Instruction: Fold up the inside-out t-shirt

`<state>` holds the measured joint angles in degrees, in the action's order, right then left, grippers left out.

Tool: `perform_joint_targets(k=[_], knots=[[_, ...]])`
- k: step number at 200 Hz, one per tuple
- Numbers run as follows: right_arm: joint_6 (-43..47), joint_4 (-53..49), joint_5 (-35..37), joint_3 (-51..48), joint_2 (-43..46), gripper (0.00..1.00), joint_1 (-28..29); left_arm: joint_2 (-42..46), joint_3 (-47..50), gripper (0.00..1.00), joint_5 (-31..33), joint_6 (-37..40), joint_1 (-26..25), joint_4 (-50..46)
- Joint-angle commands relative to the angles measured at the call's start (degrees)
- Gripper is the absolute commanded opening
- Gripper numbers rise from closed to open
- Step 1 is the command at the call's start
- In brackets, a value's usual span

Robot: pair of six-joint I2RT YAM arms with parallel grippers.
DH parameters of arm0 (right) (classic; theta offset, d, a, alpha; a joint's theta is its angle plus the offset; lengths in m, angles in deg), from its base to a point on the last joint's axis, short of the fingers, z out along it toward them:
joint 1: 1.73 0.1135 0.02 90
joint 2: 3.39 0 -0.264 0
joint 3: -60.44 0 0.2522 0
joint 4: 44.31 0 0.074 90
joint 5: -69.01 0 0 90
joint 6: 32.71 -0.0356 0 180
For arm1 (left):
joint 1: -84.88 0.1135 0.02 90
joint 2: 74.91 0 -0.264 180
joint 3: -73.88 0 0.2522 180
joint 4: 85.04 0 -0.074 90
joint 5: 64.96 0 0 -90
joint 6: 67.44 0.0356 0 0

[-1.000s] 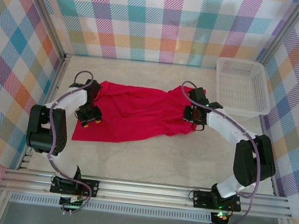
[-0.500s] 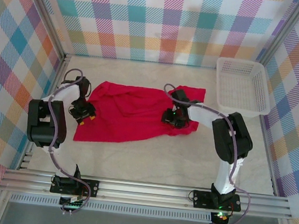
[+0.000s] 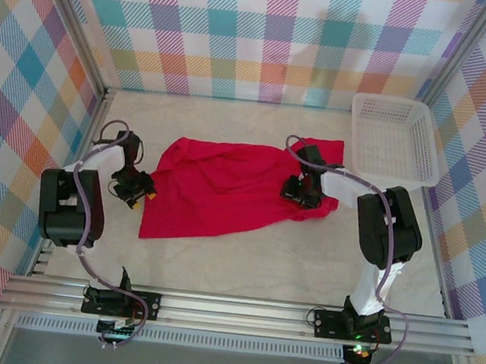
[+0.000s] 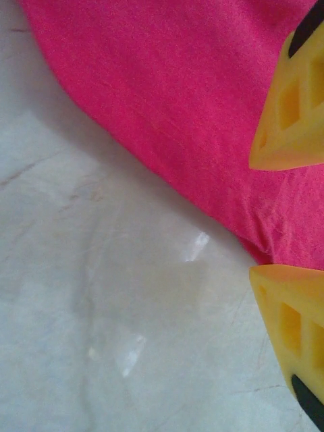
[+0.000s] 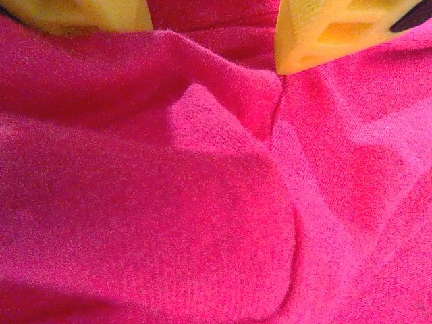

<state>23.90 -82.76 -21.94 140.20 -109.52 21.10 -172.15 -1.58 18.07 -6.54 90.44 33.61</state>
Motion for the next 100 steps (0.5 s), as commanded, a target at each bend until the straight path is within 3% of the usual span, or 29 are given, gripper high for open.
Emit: perform_joint_targets(k=[1, 65, 75, 100], knots=[[0.96, -4.00, -0.19, 0.16, 0.21, 0.51, -0.42, 2.40, 2.66, 0.42, -3.53, -0.23, -0.03, 2.67], [0.69, -4.93, -0.11, 0.36, 1.48, 0.52, -0.42, -0.14, 5.46, 0.41, -3.85, -0.34, -0.12, 5.66], [0.85, -5.19, -0.02, 0.36, 1.77, 0.52, -0.42, -0.50, 5.35, 0.37, -3.76, -0.28, -0.12, 5.83], [0.87, -5.48, 0.07, 0.36, 2.33, 0.51, -0.42, -0.53, 4.60, 0.17, -3.18, -0.42, -0.11, 5.29]])
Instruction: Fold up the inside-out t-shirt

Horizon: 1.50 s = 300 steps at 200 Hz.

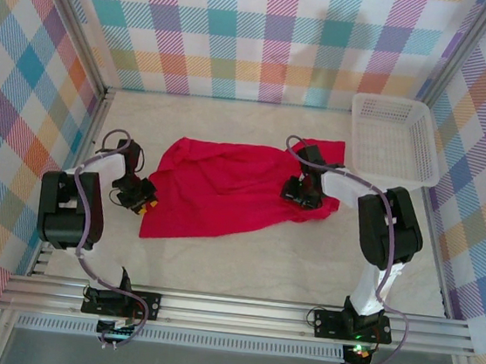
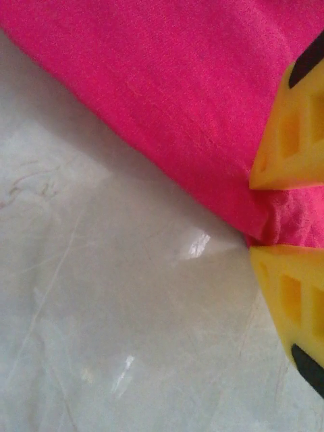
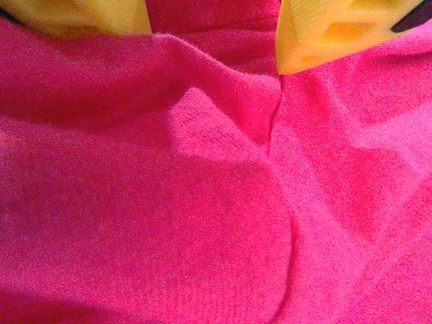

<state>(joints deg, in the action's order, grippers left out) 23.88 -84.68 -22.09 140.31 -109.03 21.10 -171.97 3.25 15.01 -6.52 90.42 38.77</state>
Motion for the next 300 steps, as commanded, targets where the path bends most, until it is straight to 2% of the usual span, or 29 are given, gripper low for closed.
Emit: perform_joint_targets(k=[1, 29, 79, 168, 197, 224, 250, 285, 300], knots=[[0.89, -3.59, 0.23, 0.25, 1.85, 0.51, -0.42, -0.69, -0.29, 0.16, -0.06, -0.40, -0.09, 0.10], [0.80, -3.49, -0.17, 0.25, 1.82, 0.50, -0.42, 0.23, -0.95, 0.00, 1.23, -0.23, -0.09, -1.22], [1.22, -3.71, -0.38, 0.83, 1.51, 0.50, -0.42, 2.36, -3.22, 0.00, 4.25, -0.18, -1.18, -5.87], [2.53, -5.75, -1.04, 2.95, 0.54, 0.50, -0.42, 6.55, -8.36, 0.00, 14.99, -0.51, -7.30, -13.93], [4.33, -9.50, -2.59, 5.35, 4.11, 0.52, -0.42, 8.42, -11.89, 0.00, 14.15, -0.71, -9.86, -15.25], [6.69, -13.44, 1.34, 5.07, 10.74, 0.54, -0.42, 10.96, -15.88, 0.00, 11.10, -0.51, -10.02, -16.22], [8.81, -14.60, 4.45, 2.53, 14.50, 0.54, -0.42, 14.56, -17.87, 0.00, 13.12, -0.02, -10.05, -17.29], [9.91, -14.66, 10.37, 2.23, 13.36, 0.53, -0.58, 16.74, -18.33, 0.00, 13.83, 0.67, -9.98, -17.99], [9.46, -15.04, 11.30, 2.97, 12.51, 0.53, -2.33, 18.00, -18.27, 0.00, 15.14, 1.05, -9.95, -18.48]])
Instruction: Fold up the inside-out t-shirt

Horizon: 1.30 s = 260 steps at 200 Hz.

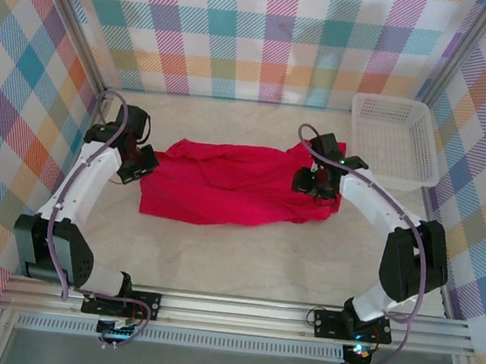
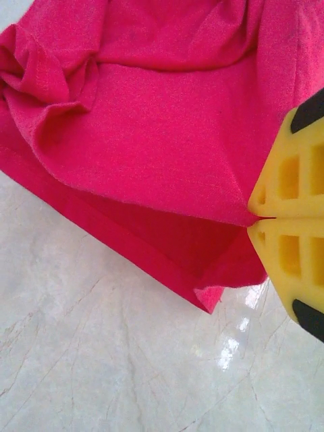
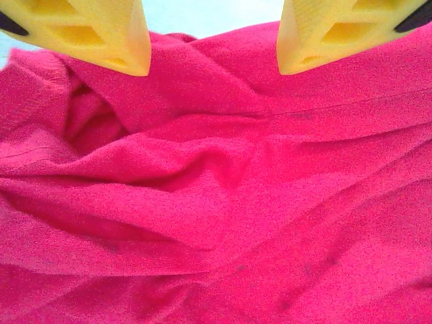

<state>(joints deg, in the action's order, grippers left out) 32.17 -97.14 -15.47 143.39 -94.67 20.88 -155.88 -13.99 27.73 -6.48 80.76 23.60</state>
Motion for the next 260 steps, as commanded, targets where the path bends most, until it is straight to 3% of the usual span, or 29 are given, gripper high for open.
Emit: perform_joint_targets(k=[1, 41, 112, 132, 155, 182, 214, 240, 260], knots=[[1.11, -2.63, 4.68, -0.11, -1.86, 0.53, -2.30, 2.02, -0.99, 0.00, 2.54, 1.05, -0.28, -3.35], [1.40, -3.03, 2.76, 0.68, -2.90, 0.53, -7.68, 7.70, 1.95, 0.00, 3.17, 3.85, -0.32, -0.09], [1.48, 0.66, -0.50, 0.05, -7.31, 0.49, -8.56, 11.55, 6.00, 0.00, -0.84, 5.26, -0.33, 6.30], [1.75, 1.08, -0.43, 1.32, -8.52, 0.38, -8.62, 11.04, 5.81, 0.00, -1.03, 5.06, -0.28, 5.94], [1.68, -0.63, -0.42, 3.07, -8.69, 0.14, -8.58, 10.37, 5.73, 0.00, -0.84, 4.79, -0.29, 5.54], [2.15, -5.81, 0.10, 5.88, -6.66, 0.01, -8.60, 9.96, 5.08, 0.00, -0.51, 4.76, -0.30, 4.99], [4.35, -14.54, -0.81, 13.74, -3.69, 0.01, -8.55, 9.94, 3.38, 0.00, 0.60, 5.38, -0.28, 4.96], [5.70, -19.08, -3.09, 19.16, -3.26, 0.10, -8.56, 10.22, 2.06, 0.00, 0.59, 5.32, -0.28, 5.22], [5.71, -17.99, -3.50, 17.97, -3.37, 0.05, -8.55, 10.37, 2.27, 0.00, -0.75, 4.96, -0.29, 5.79]])
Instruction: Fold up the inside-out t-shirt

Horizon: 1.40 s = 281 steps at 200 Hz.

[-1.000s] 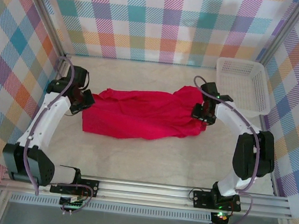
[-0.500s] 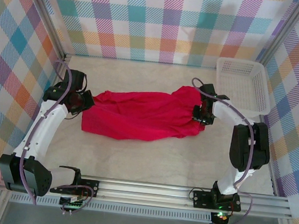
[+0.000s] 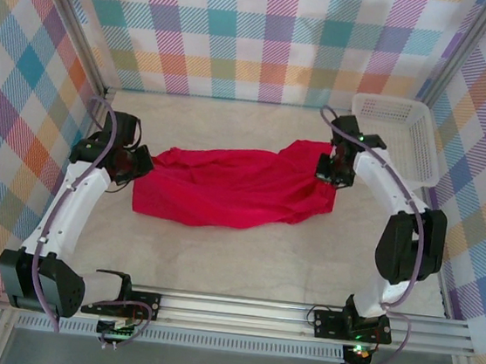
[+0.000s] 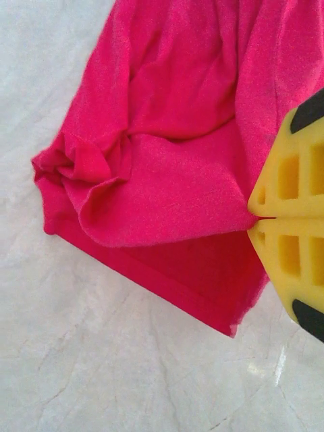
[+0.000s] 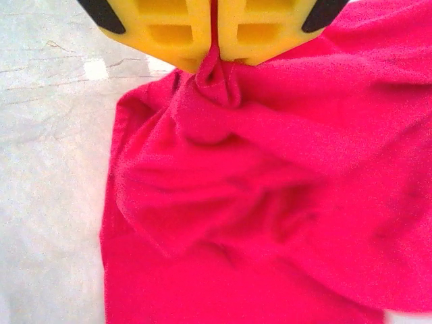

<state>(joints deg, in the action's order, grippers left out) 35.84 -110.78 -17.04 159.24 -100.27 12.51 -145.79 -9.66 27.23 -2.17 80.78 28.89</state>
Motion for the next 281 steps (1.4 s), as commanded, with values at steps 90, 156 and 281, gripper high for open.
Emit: perform_joint_targets(k=[90, 156, 281], knots=[[1.29, 2.78, -11.03, 1.86, 0.21, 0.00, -0.18, -1.79, 0.80, 0.00, -3.87, -0.69, -0.30, 3.04], [-3.26, 7.46, -4.78, 22.11, 9.56, 0.00, -0.18, -6.05, -22.99, 0.00, 0.26, 3.83, 0.46, 0.78], [0.10, 8.94, -2.11, 61.87, 14.84, 0.00, -0.18, 2.19, -54.71, 0.00, 4.37, 12.69, 4.18, 13.14]])
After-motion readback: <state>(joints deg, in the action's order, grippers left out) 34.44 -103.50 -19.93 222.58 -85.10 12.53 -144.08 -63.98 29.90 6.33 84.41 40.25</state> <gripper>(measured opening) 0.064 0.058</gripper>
